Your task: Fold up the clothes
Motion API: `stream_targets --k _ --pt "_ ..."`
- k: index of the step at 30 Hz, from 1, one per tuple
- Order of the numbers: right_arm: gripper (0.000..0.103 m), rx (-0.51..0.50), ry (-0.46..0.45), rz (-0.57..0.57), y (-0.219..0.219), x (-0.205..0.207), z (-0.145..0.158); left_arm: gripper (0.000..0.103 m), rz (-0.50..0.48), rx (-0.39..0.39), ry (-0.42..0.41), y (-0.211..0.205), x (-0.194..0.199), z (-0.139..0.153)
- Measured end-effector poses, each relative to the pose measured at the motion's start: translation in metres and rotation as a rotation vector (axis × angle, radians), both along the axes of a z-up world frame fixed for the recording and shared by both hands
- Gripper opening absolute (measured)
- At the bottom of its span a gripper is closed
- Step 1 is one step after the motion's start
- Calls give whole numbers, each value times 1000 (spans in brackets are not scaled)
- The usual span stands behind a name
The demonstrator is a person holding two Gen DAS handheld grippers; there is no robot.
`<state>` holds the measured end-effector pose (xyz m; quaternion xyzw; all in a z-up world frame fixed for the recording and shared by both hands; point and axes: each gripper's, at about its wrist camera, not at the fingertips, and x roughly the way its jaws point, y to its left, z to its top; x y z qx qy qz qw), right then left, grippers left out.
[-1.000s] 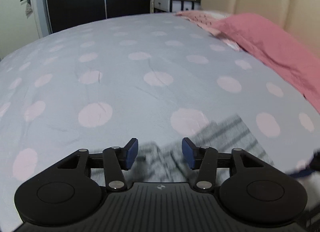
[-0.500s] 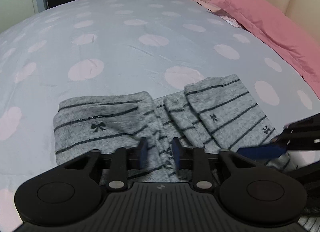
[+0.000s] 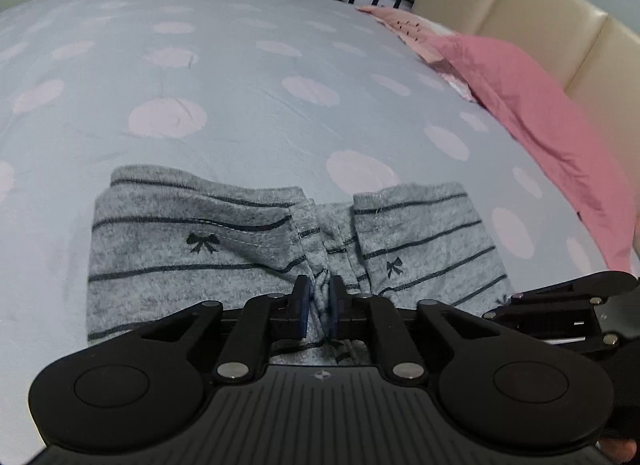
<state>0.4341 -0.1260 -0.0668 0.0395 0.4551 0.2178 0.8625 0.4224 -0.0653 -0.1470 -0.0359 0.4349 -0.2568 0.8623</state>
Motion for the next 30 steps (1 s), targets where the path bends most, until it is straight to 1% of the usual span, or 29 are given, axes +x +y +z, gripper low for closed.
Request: stream_targets --k 1,2,3,4,7,9,11,13,14,18,20,23,26,29,30 --pt "12 10 -1 2 -1 0 2 23 -7 6 -19 1 -4 5" --pt "17 22 -6 6 -3 0 5 26 -11 12 -54 5 -9 12" --pt "34 34 -17 10 -6 -2 10 35 -13 5 -78 10 -12 18" --pt "43 39 -36 9 -9 -4 15 41 -6 -9 -99 17 -16 24" --pt "43 36 -81 -27 -26 -4 28 47 34 -30 -160 41 -23 42" --pt "43 34 -104 -63 -40 -2 35 47 70 -5 -183 59 -23 46" --pt "43 42 -101 -117 -56 3 35 48 108 24 -180 74 -18 44" --pt "43 47 -90 -169 -72 9 30 48 151 26 -148 90 -12 35" --pt "43 44 -85 -183 -77 11 27 48 162 13 -125 96 -9 30" --pt "44 17 -57 -193 -92 20 14 48 155 -1 -74 103 -1 8" --pt "49 15 -28 -191 -96 29 5 48 143 -8 -56 100 4 -1" --pt "50 38 10 -198 -102 40 -6 48 144 -37 -85 96 11 -8" --pt "53 76 7 -189 -103 49 -13 48 155 -55 -107 90 20 -12" --pt "55 63 2 -172 -93 56 -17 48 153 -47 -136 78 25 -13" --pt "54 42 -5 -160 -87 58 -17 44 143 -39 -146 74 26 -12"
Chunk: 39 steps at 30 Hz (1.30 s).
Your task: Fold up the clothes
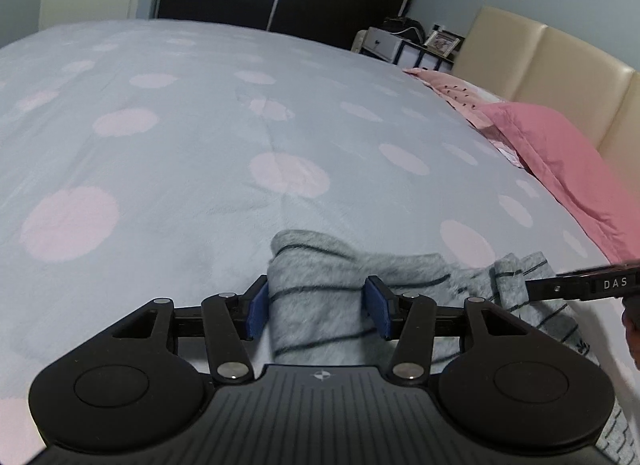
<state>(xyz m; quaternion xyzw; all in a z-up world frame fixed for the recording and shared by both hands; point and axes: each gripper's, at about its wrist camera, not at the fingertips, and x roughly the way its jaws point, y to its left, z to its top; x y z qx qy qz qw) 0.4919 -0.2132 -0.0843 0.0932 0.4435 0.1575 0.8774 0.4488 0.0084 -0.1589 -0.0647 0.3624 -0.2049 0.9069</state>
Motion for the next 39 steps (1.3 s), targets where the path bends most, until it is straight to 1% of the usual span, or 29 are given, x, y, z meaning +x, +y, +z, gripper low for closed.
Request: stream_targets --k 2,3,4,5,7,9,12,16,18,22,25,27,31,35,37,39 --pt "35 -22 -12 33 12 2 2 30 -20 6 1 -3 2 2" --pt "18 -22 -11 49 16 3 3 20 -31 -3 8 -2 3 5" --pt "17 -30 -14 58 18 3 5 16 -37 -3 9 -2 3 9" --pt "16 -41 -19 64 20 2 9 14 -42 -3 10 -1 3 13" --pt "15 -58 -34 80 22 -2 17 13 -65 -7 -11 0 -4 25" --pt "14 -41 -54 98 18 -7 31 12 -98 -25 -33 4 -14 42" --pt "14 -35 -85 140 12 -22 58 12 -159 -18 -80 9 -37 72" --pt "14 -40 -137 219 8 -60 95 12 -235 -17 -119 19 -77 111" --pt "13 -40 -159 253 4 -84 111 12 -274 -2 -134 24 -103 126" --pt "12 -52 -182 317 -3 -144 131 12 -369 45 -143 27 -153 140" --pt "11 -78 -178 381 -5 -190 130 11 -425 67 -132 31 -192 138" --pt "6 -95 -170 420 -5 -219 123 10 -462 67 -113 33 -218 131" --pt "3 -109 -150 492 -3 -269 108 10 -521 83 -57 36 -258 116" --pt "1 -139 -91 533 -2 -298 85 10 -575 179 -4 37 -282 91" --pt "1 -172 -67 533 -2 -306 70 10 -574 254 10 35 -287 79" --pt "3 -217 -59 532 0 -309 59 10 -552 322 -15 32 -292 74"
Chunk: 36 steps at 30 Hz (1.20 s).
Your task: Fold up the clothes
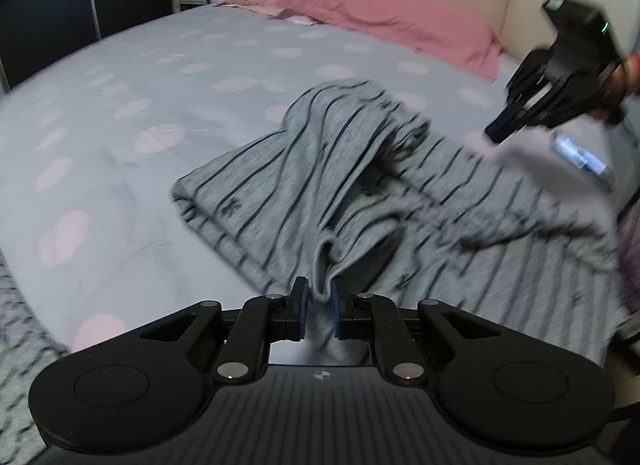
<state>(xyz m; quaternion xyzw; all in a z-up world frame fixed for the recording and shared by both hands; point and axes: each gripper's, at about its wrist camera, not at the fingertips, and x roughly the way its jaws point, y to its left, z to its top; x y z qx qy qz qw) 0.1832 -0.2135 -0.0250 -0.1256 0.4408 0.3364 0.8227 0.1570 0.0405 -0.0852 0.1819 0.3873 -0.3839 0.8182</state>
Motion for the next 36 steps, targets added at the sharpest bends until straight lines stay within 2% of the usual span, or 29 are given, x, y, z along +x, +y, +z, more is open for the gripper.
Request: stream_targets --k 1,2,3,4,5,6,7,9,12,18,23,27,30,33,34,36 --pt "8 -16 -13 -1 2 -1 -2 11 -2 10 -24 -2 -3 1" --pt "8 -30 -29 -2 5 -2 -3 13 -11 33 -49 -5 -6 3" --pt "22 -33 -42 -9 6 -3 -3 17 -21 56 -75 -9 -9 5" --pt "41 -24 -50 -21 6 -2 -2 26 -41 84 -104 -14 -12 7" --pt "44 -8 -57 -35 8 0 -1 31 -64 109 -143 -18 -17 8" --pt "43 -1 -64 -46 10 3 1 40 -87 134 -184 -23 -22 10" --pt "43 -15 -80 -58 15 7 1 45 -105 150 -218 -25 -28 10" --pt "43 -78 -139 -47 26 7 4 45 -148 181 -256 -33 -35 11" --pt "43 -213 -241 48 50 4 0 46 -198 244 -297 -48 -39 1" --pt "44 -463 -393 256 89 -3 -30 45 -274 408 -386 -66 -43 -30" --pt "44 -629 -504 403 107 -6 -58 41 -288 453 -404 -72 -32 -44" --pt "44 -755 -584 497 120 -7 -83 32 -294 462 -404 -76 -26 -52" --pt "41 -821 -643 536 127 -6 -97 18 -275 444 -392 -76 -21 -49" --pt "30 -842 -663 523 130 -2 -97 13 -239 400 -371 -74 -15 -38" --pt "22 -831 -666 506 129 -1 -94 12 -221 379 -361 -72 -13 -32" --pt "19 -796 -672 466 126 -1 -82 12 -177 331 -350 -69 -9 -18"
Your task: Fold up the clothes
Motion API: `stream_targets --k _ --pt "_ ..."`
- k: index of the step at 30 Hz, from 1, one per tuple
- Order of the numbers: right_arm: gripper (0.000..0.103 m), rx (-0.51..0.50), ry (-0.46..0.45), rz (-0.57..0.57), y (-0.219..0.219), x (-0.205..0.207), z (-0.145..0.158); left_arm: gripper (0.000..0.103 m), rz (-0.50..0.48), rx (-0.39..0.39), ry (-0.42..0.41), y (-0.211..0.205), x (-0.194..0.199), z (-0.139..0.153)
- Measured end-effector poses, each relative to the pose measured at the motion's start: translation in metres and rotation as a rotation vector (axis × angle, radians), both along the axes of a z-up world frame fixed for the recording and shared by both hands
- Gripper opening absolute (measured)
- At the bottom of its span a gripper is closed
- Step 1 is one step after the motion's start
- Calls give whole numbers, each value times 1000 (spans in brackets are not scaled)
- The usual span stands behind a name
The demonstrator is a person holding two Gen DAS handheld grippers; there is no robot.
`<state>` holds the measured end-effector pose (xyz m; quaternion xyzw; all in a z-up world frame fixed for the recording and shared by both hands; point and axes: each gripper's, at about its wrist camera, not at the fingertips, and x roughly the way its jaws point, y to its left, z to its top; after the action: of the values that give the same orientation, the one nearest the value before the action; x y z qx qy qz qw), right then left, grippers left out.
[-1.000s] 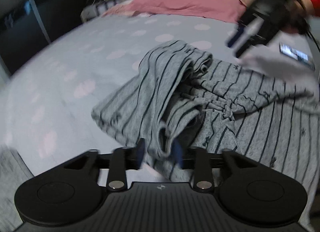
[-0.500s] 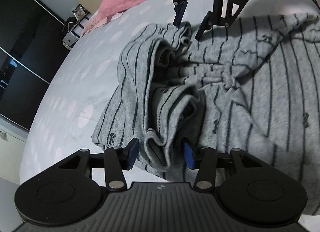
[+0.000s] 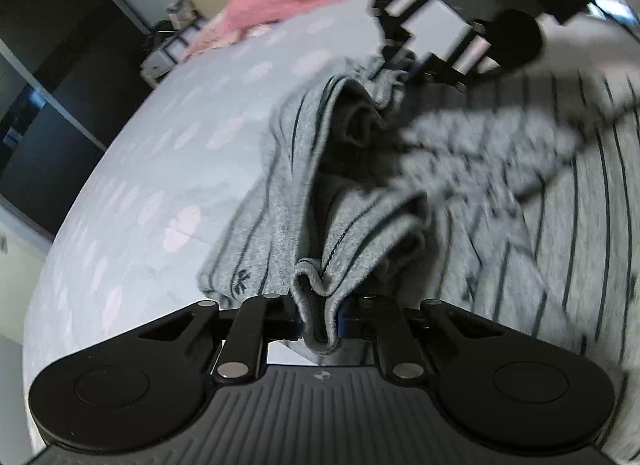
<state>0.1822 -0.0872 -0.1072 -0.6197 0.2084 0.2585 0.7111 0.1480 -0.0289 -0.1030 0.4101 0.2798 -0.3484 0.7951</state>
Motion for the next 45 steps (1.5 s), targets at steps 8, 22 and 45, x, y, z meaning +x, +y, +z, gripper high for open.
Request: stream_targets --k 8,22,45 --pt "16 421 112 -182 -24 -2 105 11 114 -189 31 14 4 50" --pt "16 421 361 -276 -52 -37 67 11 25 -22 121 6 -42 -4" --pt "57 -179 -54 252 -5 -92 -19 45 -515 524 -497 -46 -102 -81"
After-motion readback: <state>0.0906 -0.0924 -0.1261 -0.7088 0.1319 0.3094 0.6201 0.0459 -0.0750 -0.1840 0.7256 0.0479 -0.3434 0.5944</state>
